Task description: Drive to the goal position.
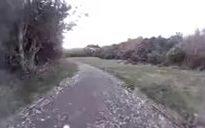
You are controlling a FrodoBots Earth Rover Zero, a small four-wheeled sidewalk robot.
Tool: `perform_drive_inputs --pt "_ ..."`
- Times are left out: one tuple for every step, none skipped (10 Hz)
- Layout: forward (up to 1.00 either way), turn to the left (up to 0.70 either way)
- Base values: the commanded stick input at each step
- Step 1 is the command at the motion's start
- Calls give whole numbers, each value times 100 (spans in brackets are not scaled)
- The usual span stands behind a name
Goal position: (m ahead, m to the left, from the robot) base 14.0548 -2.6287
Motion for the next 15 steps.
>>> perform_drive_inputs --pt "85 27" --pt "85 33" --pt "85 25" --pt "85 17" --pt "85 0" --pt "85 0" --pt "85 0" --pt "85 0" --pt "85 1" --pt "85 5" --pt "85 10" --pt "85 30" --pt "85 28" --pt "85 0" --pt "85 0"
